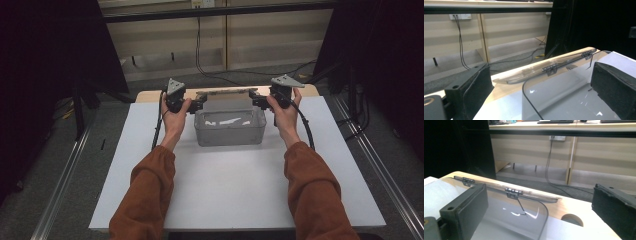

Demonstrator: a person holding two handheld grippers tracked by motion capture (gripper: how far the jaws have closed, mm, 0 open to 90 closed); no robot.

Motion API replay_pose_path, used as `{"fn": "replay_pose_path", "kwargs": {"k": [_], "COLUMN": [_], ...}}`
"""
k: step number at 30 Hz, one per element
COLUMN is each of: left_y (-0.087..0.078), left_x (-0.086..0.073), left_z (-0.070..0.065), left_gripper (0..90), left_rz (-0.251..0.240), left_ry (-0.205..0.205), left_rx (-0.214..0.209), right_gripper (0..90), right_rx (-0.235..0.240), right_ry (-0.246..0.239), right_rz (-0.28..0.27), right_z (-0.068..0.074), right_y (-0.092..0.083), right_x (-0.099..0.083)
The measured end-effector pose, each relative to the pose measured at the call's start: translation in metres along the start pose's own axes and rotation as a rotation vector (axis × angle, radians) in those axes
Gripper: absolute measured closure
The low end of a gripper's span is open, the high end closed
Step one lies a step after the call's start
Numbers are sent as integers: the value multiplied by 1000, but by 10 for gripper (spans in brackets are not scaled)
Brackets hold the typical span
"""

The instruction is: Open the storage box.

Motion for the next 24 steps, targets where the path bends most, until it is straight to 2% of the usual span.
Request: {"fn": "replay_pose_path", "kwargs": {"k": [3,9,12,16,20,23,24], "left_y": [-6,-15,-21,-28,-38,-43,-45], "left_x": [-4,-6,-8,-6,0,-2,-2], "left_z": [-1,-5,-6,-10,-12,-14,-14], "left_gripper": [27,27,30,31,31,31,31], "left_rz": [-8,-23,-39,-54,-87,-85,-86], "left_ry": [14,24,53,88,101,69,74], "left_rx": [8,-6,13,13,14,5,6], "right_gripper": [7,2,15,14,8,8,8], "right_rx": [-13,-47,-60,-64,-76,-79,-76], "right_ry": [-7,-34,-66,-58,-63,-65,-64], "right_rz": [-7,-42,-47,-58,-67,-81,-89], "right_z": [-1,-5,-4,-3,-2,0,1], "right_y": [-7,-21,-27,-35,-44,-51,-53], "right_x": [0,5,6,5,4,4,3]}}
Point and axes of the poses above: each handheld gripper's, and its own axes: y roughly forward along the jaws, x roughly out of its top, z roughly to its left, the point moved 7 cm from there along y, roughly forward along the jaws, and after that the axes turned 5 degrees about -y, right-handed, at the moved point
